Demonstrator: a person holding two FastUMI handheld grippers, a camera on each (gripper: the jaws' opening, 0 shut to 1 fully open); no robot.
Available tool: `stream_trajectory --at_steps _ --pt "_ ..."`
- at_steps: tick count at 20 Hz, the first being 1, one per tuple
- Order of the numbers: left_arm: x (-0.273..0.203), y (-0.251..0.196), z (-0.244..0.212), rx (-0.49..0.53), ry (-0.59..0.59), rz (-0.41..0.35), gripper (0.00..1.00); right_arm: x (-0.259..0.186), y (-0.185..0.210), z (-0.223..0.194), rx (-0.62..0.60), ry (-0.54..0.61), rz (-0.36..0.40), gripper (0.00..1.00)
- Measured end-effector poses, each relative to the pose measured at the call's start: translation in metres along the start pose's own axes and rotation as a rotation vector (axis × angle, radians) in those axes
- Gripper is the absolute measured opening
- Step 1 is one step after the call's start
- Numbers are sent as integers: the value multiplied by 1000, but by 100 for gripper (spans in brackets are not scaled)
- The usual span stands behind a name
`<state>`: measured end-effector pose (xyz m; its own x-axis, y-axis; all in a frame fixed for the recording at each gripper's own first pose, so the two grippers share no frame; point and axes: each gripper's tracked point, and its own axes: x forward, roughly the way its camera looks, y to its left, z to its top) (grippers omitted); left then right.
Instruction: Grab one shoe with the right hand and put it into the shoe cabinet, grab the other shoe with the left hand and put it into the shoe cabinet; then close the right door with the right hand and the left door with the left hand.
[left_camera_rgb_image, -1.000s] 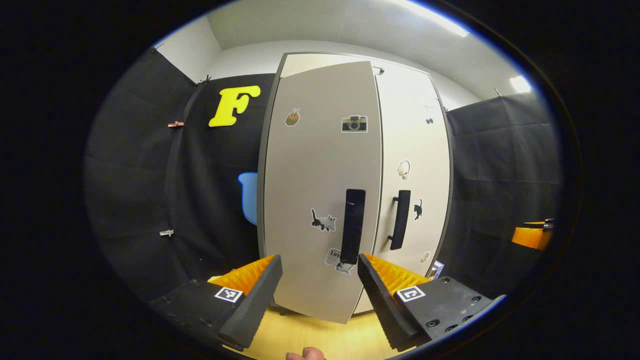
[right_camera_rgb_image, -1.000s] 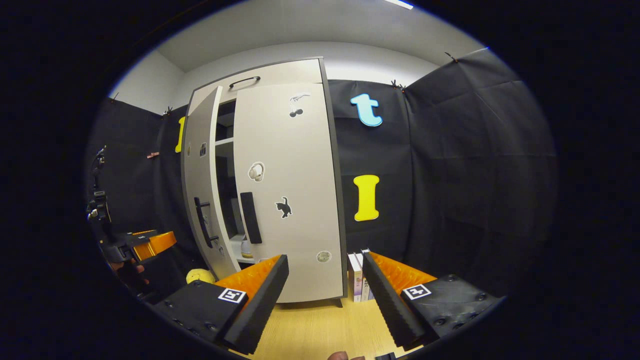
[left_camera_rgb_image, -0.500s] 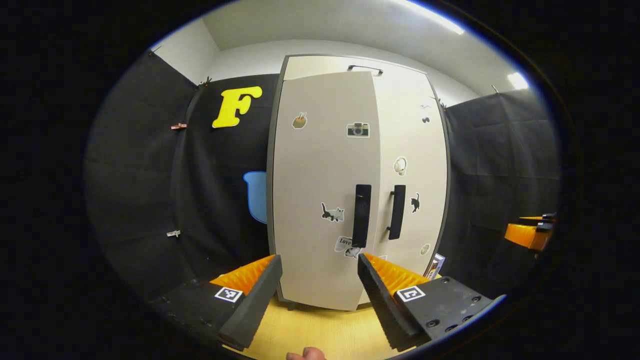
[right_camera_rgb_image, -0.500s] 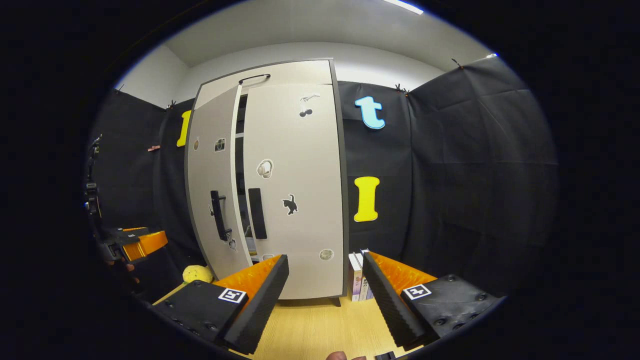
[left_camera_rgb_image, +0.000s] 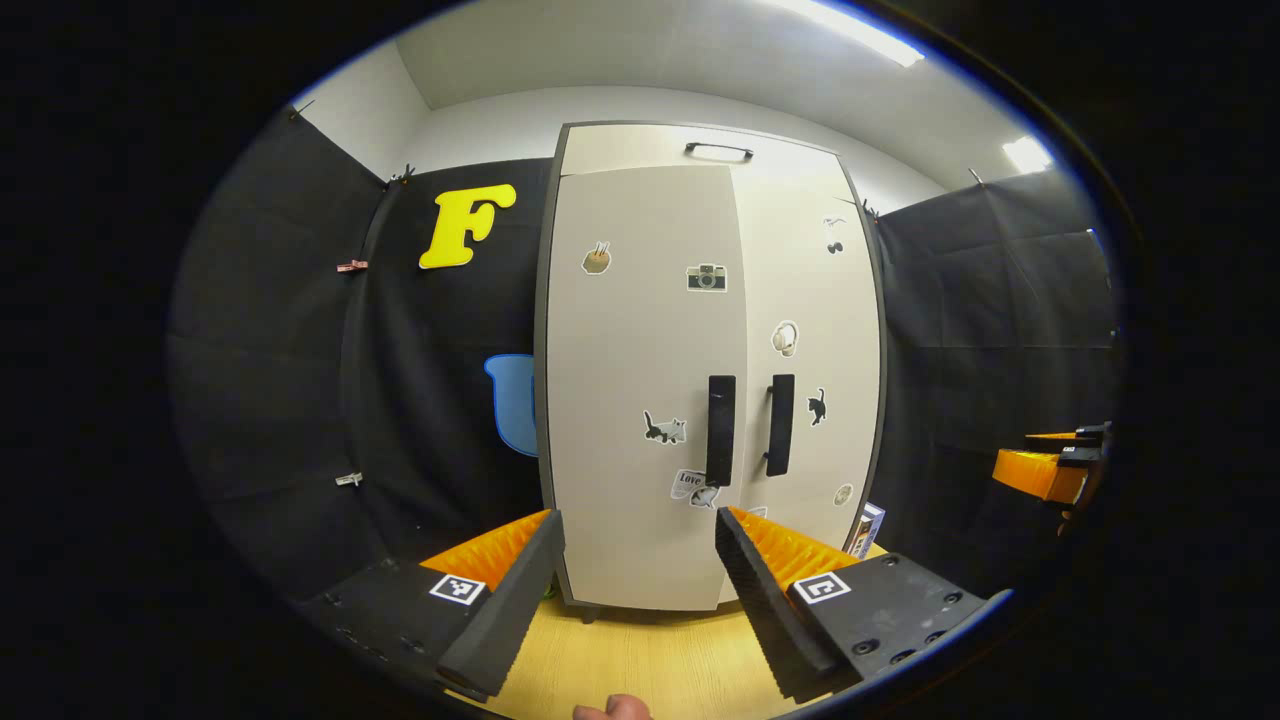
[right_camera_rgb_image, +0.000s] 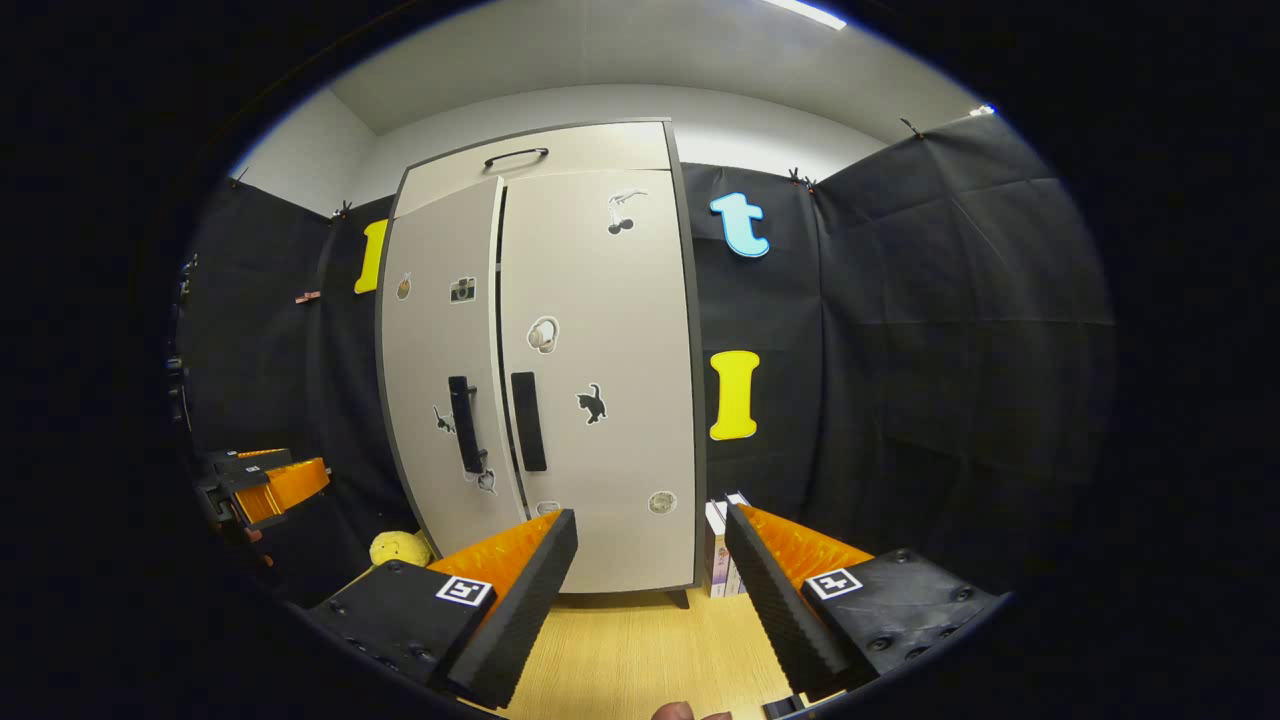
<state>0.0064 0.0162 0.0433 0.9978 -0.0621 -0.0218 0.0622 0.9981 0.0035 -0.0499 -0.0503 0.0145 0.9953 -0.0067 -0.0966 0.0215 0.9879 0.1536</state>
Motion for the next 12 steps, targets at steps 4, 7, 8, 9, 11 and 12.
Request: stream_trajectory --at_steps 4,7,8,9,11,12 --pt "-1 0 -1 -1 0 -4 95 -1 4 0 -4 1 3 98" --pt "1 1 1 1 -4 -2 95 -1 4 0 -3 2 4 98" --pt "2 2 1 1 -4 -1 95 0 4 0 -3 2 4 98" --pt "2 3 1 0 -5 0 96 0 3 0 -2 3 3 98" --pt "4 2 1 0 -4 1 95 1 3 0 -1 3 4 98" --pt "4 2 0 1 -4 3 95 1 3 0 -1 3 4 98"
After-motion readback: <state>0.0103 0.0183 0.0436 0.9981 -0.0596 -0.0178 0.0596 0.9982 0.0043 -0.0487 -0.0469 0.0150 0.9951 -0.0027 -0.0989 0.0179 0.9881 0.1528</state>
